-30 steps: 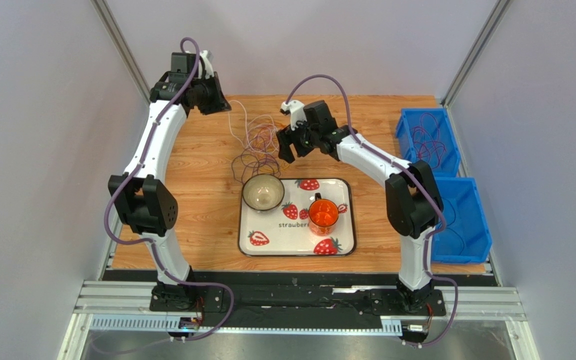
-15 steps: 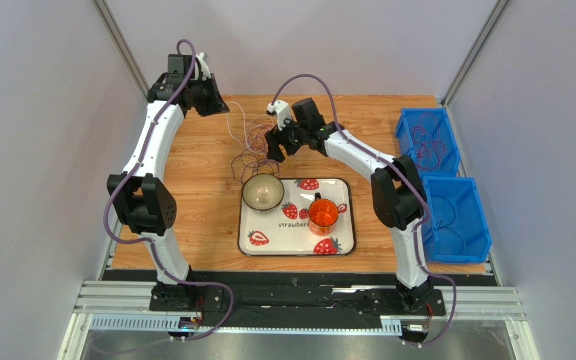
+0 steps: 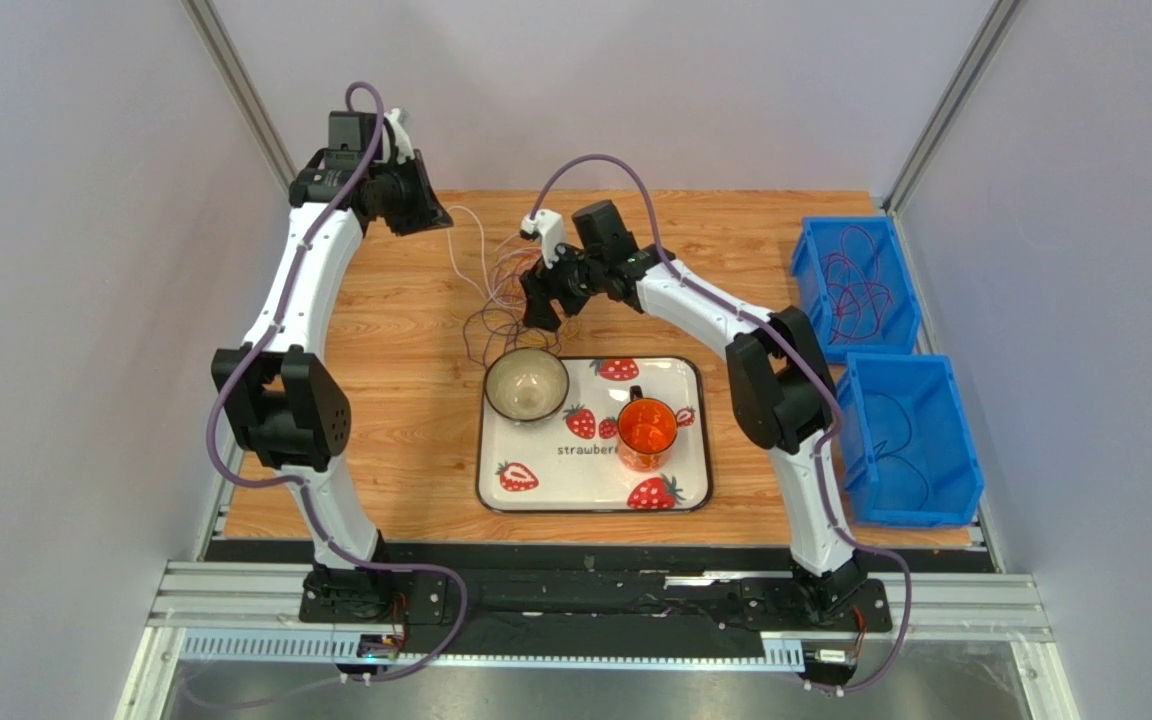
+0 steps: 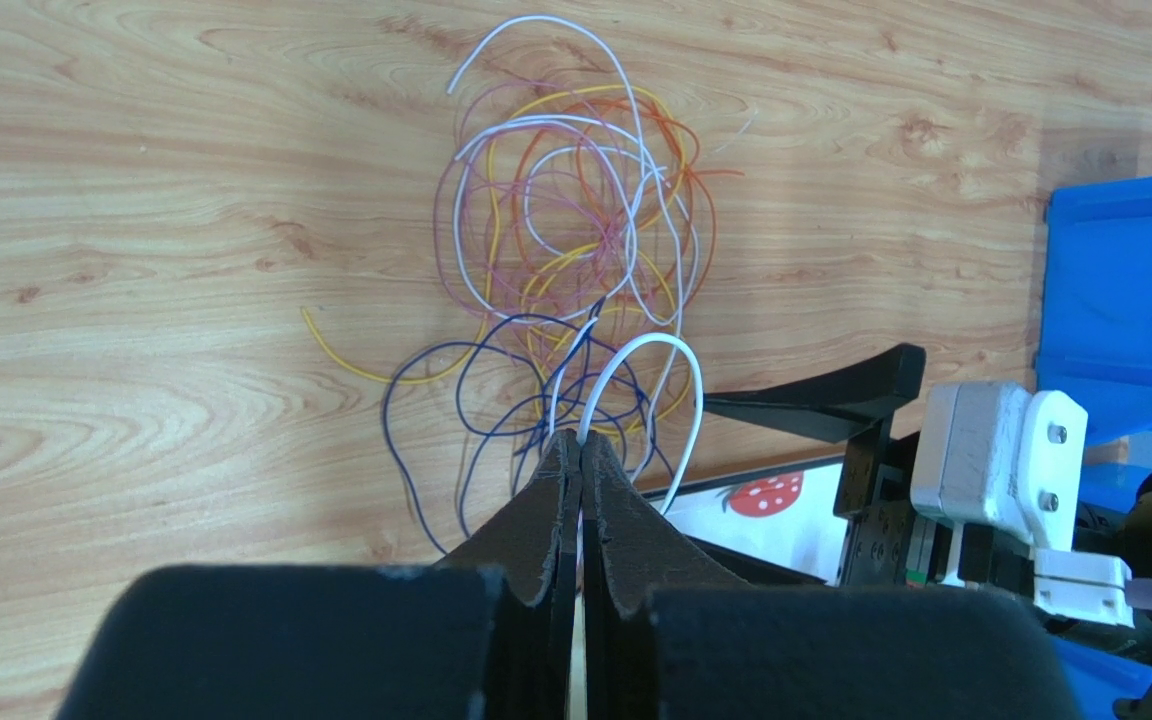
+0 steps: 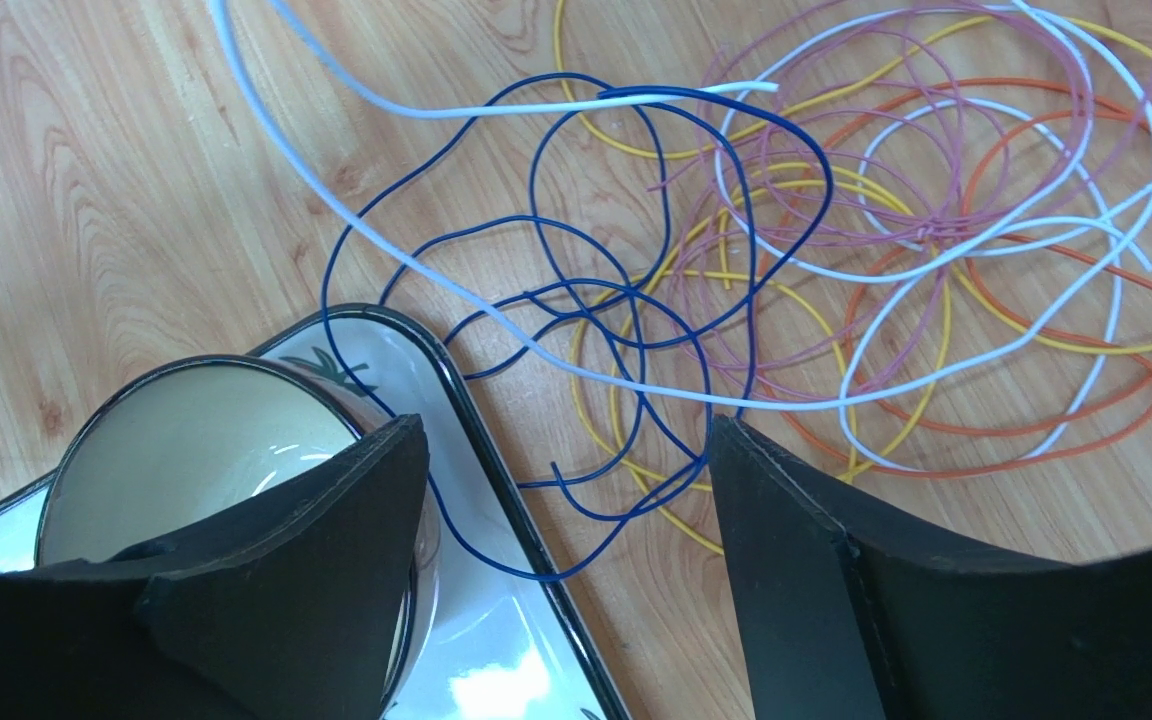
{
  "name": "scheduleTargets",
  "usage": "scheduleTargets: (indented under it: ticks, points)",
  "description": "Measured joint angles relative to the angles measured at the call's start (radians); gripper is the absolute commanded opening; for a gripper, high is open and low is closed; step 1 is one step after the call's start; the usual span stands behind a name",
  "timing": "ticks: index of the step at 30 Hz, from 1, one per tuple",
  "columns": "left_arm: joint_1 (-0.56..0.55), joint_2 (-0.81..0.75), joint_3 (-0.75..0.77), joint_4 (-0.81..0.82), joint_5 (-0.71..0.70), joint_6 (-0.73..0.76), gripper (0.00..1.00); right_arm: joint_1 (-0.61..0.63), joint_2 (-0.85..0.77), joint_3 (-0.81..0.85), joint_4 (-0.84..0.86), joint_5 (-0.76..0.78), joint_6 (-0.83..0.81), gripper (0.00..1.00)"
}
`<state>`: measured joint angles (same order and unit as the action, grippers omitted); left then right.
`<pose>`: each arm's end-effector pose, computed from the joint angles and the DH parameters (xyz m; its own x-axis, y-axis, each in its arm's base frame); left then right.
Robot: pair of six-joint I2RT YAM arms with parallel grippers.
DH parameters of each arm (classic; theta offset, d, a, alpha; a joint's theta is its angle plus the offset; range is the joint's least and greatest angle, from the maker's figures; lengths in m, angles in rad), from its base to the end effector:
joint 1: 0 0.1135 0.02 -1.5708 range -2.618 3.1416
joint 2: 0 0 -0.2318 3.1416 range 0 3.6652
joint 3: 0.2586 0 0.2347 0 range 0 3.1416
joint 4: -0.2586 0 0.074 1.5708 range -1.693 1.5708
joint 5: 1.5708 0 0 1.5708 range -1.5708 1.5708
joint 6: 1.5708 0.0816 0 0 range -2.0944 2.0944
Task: Untangle the cables
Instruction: Untie the cable.
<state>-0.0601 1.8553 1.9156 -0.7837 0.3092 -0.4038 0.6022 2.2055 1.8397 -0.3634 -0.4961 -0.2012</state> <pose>0.4194 -0.0501 0.3091 -0.7195 -0.3317 -0.6101 0.0024 0.8774 -0.4797 0.3896 0.3149 0.1779 -0.3800 -0.4745 -0.7940 -0.8845 0.4377 0.1617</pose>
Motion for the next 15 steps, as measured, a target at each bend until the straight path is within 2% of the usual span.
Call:
scheduleTargets:
  ticks: [15]
  points:
    - [0.019, 0.0, -0.013, 0.005, 0.011, -0.003, 0.0, 0.006, 0.093, 0.093, 0.0, -0.021, -0.019, 0.73]
